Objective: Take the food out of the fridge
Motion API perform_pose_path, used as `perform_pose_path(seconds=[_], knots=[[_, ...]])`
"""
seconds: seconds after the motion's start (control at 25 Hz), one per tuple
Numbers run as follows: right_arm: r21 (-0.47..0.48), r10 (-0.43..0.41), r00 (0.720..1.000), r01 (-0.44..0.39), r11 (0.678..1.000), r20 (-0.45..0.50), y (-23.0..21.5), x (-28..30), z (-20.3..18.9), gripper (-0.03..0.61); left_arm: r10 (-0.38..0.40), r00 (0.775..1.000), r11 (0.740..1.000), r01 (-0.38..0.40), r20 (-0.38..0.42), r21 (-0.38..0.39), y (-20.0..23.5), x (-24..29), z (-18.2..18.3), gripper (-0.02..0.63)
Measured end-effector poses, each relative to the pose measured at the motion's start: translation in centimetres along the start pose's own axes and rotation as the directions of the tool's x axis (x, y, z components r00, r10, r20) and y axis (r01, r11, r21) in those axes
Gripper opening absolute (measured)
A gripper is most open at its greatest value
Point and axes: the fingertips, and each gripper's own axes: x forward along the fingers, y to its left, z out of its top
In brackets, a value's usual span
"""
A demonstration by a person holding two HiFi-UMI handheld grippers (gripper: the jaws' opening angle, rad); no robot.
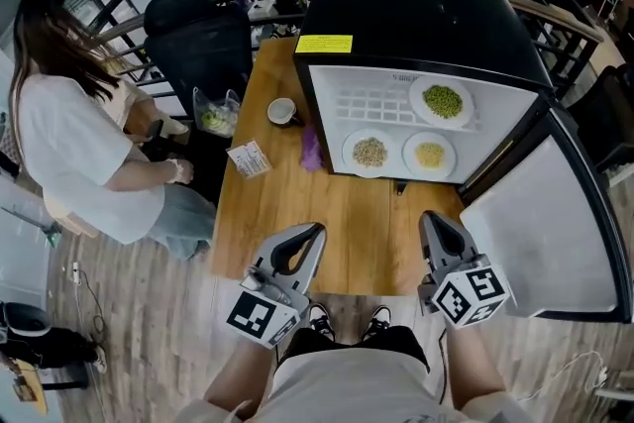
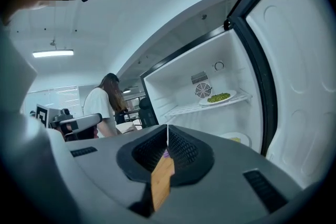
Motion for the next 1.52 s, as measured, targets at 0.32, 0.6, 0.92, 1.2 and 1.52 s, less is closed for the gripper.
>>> perform_pose_path(seconds=[0.32,0.6,0.92,1.2,1.52], knots=[[0.253,0.008,0.997,0.012,0.967,-0.081,-1.2,6.2,-4.1,0.091,0.014,0.999,1.0,-0.015,-0.033,-0.025,3.0,-0.7,-2.3,0.014],[0.543,-0.041,0.994,0.091,0.835,-0.104,-4.7,11.4,-8.4,0.107,0.027,0.997,0.998,-0.031,-0.074,-0.05,4.9,-0.7,-4.8,0.014],[0.741,-0.107,0.98,0.198,0.642,-0.169,-9.1,16.4,-13.9,0.124,0.034,0.993,0.997,-0.042,-0.111,-0.065,6.5,-0.1,-6.8,0.014],[0.846,-0.147,0.968,0.25,0.471,-0.203,-10.8,18.9,-17.2,0.124,0.036,0.992,0.996,-0.046,-0.12,-0.082,7.8,0.2,-7.8,0.014],[0.894,-0.164,0.964,0.255,0.367,-0.208,-11.6,20.3,-18.6,0.123,0.039,0.987,0.994,-0.055,-0.158,-0.095,8.6,0.0,-8.7,0.014]])
